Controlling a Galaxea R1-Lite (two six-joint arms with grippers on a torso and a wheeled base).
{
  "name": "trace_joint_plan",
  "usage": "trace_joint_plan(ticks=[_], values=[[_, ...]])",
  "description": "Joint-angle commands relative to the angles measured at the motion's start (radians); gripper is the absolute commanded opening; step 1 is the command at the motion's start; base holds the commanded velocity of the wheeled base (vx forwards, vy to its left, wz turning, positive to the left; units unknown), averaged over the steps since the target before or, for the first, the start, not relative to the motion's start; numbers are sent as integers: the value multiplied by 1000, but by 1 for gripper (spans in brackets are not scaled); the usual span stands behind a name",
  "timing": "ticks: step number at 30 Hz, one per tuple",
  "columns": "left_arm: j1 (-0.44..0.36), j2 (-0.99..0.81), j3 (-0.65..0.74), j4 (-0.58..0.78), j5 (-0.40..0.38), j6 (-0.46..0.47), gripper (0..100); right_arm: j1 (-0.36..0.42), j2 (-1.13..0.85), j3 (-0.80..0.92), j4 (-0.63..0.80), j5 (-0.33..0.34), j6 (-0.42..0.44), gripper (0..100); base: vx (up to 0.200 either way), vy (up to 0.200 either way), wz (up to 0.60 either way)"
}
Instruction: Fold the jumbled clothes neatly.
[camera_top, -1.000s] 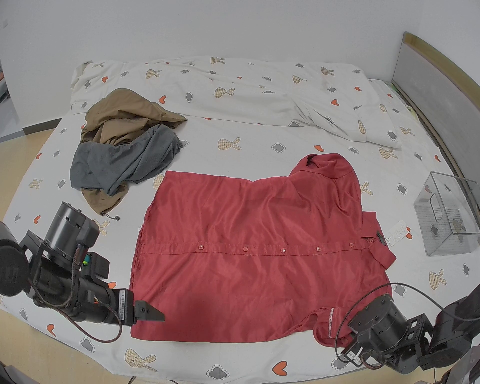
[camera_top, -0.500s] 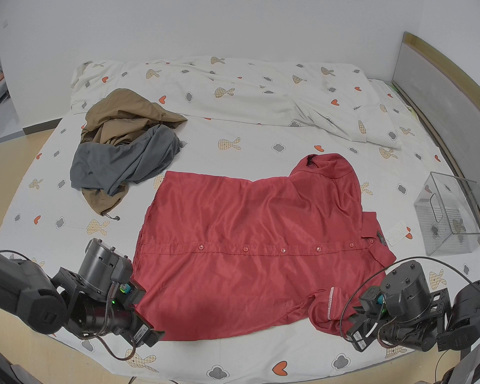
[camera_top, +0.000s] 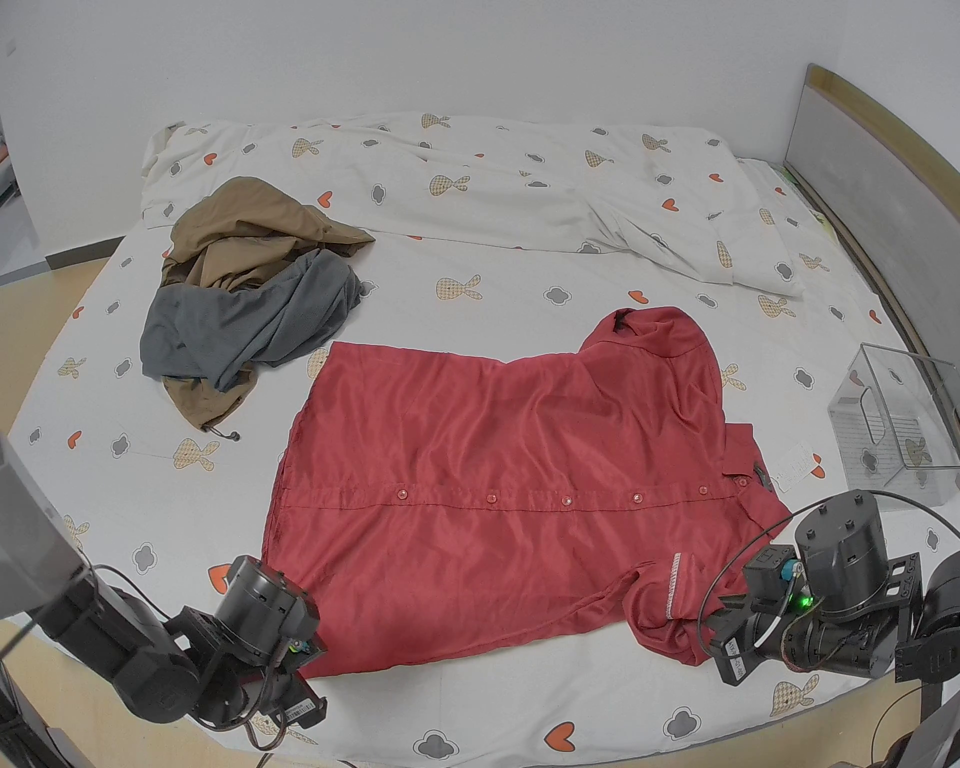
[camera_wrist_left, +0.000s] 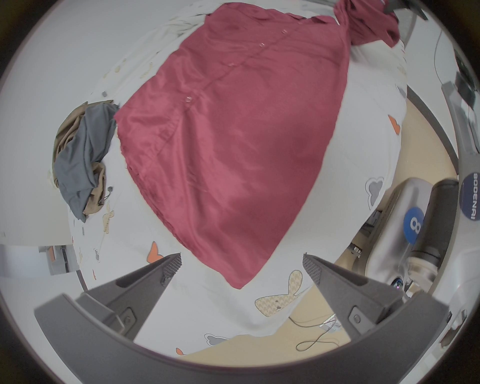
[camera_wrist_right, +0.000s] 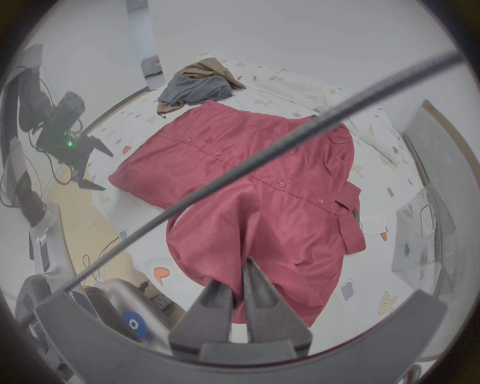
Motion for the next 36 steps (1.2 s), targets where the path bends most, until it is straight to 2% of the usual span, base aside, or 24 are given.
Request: trace_joint_plan(ticks=[1,13,14,24,31,36], values=[[-29,109,6,-56,1,2,100,-20,-11,0,-1,3,0,0,0,0,0],[-11,252,-15,-166,4,7,100,-21,-15,15,-3,17,2,0,0,0,0],[-3,261,-15,-197,4,9,0,-21,-32,23,-3,17,2,0,0,0,0],[17,239,-10,-249,2,35,0,-47,-94,60,-1,18,10,0,0,0,0],[17,146,-7,-271,4,33,0,-67,-98,57,-6,18,11,0,0,0,0],[37,109,-44,-271,31,39,0,-72,-97,35,-9,17,11,0,0,0,0]])
